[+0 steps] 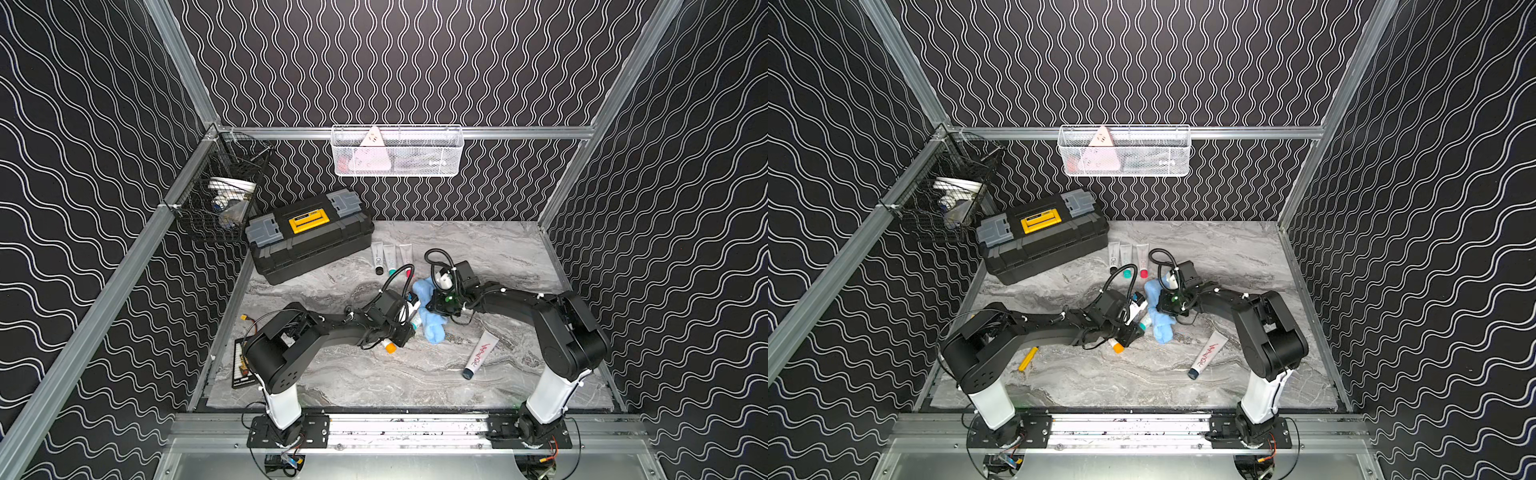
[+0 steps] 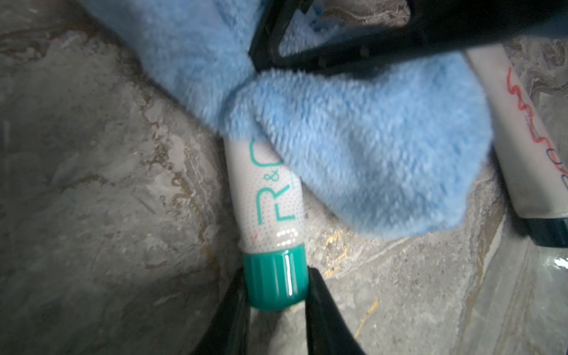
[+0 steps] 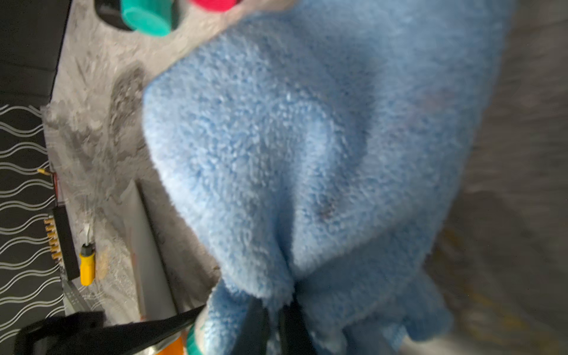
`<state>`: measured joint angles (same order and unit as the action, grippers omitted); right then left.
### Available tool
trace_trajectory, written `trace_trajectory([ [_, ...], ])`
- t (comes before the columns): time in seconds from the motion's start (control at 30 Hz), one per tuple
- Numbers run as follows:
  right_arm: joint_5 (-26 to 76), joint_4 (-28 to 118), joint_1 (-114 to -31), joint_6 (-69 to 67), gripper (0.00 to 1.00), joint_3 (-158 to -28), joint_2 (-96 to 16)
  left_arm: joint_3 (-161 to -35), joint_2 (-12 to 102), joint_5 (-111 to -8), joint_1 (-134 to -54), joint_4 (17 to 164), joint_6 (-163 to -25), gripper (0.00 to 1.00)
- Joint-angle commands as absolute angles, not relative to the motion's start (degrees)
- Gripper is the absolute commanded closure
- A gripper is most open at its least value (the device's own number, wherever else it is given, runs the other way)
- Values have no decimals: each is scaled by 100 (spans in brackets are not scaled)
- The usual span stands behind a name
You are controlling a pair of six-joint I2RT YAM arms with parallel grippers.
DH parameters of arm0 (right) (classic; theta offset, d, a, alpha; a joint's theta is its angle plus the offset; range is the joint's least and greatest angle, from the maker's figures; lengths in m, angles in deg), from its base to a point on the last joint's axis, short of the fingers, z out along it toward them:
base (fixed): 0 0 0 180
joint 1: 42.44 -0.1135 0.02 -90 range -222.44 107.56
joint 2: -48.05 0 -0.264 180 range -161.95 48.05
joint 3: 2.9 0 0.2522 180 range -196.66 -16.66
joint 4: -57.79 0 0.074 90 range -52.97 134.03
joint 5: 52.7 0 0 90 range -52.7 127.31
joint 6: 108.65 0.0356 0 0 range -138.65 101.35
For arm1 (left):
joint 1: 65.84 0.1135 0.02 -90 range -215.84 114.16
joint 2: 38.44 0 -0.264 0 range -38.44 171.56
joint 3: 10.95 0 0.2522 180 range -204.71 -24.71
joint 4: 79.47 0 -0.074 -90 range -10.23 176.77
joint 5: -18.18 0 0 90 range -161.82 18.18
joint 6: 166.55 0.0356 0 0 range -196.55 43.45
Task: Wipe the surface of the toothpaste tube
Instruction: Wipe the dirt from the toothpaste tube.
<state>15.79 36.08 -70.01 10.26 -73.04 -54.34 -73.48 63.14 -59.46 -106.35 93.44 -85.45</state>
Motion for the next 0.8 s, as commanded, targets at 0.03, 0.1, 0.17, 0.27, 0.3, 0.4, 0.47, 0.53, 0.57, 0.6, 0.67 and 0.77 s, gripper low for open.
trace_trajectory([
  [0.03,1171,3496,-7261,1423,100,-7092,-5326,-7399,6317,-5763,-10640,9819,-8481,79],
  [0.1,1155,3549,-7325,1482,100,-7056,-5296,-7393,6320,-5771,-10638,9811,-8481,79],
  [0.17,1147,3570,-7346,1479,100,-7043,-5307,-7382,6308,-5758,-10636,9828,-8482,79],
  [0.27,1190,3529,-7343,1444,100,-7062,-5361,-7377,6306,-5749,-10644,9836,-8490,80],
  [0.3,1206,3520,-7338,1438,100,-7071,-5373,-7375,6300,-5749,-10638,9828,-8490,79],
  [0.4,1342,3452,-7313,1361,100,-7129,-5455,-7366,6295,-5736,-10640,9844,-8481,79],
  [0.47,1503,3324,-7270,1279,100,-7218,-5539,-7373,6303,-5721,-10637,9830,-8481,79],
  [0.53,1641,3194,-7175,1225,100,-7297,-5623,-7375,6302,-5717,-10637,9828,-8464,80],
  [0.57,1656,3164,-7090,1204,100,-7317,-5669,-7375,6299,-5714,-10641,9828,-8457,80],
  [0.6,1649,3139,-6999,1194,100,-7334,-5701,-7375,6297,-5706,-10641,9824,-8455,79],
  [0.67,1634,3142,-6801,1164,100,-7348,-5755,-7366,6293,-5697,-10644,9842,-8455,80],
  [0.77,1772,3030,-6445,1064,100,-7431,-5827,-7366,6283,-5670,-10642,9846,-8455,80],
])
